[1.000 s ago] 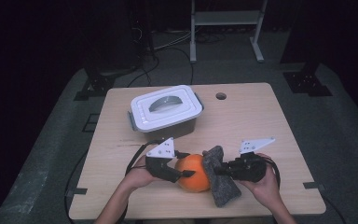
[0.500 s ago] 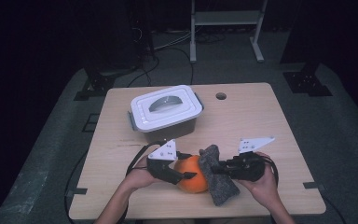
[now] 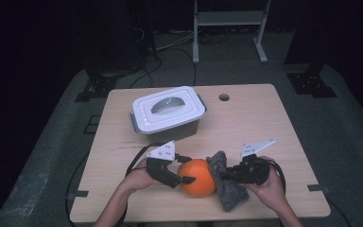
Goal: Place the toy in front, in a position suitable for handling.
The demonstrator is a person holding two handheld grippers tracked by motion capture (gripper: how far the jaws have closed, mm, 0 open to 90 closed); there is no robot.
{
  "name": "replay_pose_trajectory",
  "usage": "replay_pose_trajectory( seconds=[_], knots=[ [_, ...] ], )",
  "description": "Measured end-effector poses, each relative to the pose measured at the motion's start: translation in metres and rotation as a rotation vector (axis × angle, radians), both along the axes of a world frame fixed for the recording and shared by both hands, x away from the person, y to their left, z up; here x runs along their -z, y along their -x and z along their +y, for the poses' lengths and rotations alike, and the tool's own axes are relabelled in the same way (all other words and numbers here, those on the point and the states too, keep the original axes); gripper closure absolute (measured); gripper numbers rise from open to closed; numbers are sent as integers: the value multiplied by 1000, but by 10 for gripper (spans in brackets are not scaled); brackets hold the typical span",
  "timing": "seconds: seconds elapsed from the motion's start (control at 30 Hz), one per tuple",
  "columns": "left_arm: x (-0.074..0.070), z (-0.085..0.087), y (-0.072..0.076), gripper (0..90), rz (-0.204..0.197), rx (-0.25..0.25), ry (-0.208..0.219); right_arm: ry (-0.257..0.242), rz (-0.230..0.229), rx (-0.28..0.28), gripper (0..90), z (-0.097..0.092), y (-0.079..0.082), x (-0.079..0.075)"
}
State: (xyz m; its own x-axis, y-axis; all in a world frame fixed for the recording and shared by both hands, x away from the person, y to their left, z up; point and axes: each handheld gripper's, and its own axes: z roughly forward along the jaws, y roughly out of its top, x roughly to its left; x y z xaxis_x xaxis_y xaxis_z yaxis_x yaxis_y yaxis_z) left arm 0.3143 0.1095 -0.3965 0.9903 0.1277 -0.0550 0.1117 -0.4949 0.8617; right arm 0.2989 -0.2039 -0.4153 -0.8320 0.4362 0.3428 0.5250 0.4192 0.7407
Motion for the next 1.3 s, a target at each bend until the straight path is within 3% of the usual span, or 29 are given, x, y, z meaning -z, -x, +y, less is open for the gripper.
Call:
replay_pose_trajectory(
  seconds=[0.03, 0.13, 0.23, 0.53, 0.6, 0.73, 0.8, 0.9, 1.13, 1.23, 1.3],
  knots=[
    [0, 0, 0, 367, 0, 0, 0, 0, 0, 0, 758, 0, 0, 0],
    [-5, -4, 3, 405, -28, 0, 3, -89, -63, -3, 759, 1, 5, -17],
    [-8, -9, 7, 419, -52, 0, 2, -129, -103, -12, 758, 5, 9, -26],
    [-9, -5, 5, 431, -54, -34, 0, -57, -43, -3, 758, 5, 4, -7],
    [-11, -4, 5, 433, -60, -37, 3, -51, -59, 5, 759, 3, 5, -10],
    [-13, -6, 7, 438, -72, -48, 7, -123, -116, 9, 760, 7, 11, -25],
    [-12, -8, 9, 437, -79, -46, 9, -119, -131, -7, 759, 12, 13, -28],
    [-10, -10, 9, 410, -81, -33, -8, -81, -110, -20, 760, 17, 12, -20],
    [-1, -7, -1, 118, -4, -52, -27, -57, -43, -26, 761, 9, 6, -8],
    [7, -4, -6, 101, 49, -27, -34, -17, -37, -15, 761, 7, 4, -5],
    [8, -2, -6, 167, 46, -14, -26, 8, -24, -11, 760, 6, 2, -1]
  ],
)
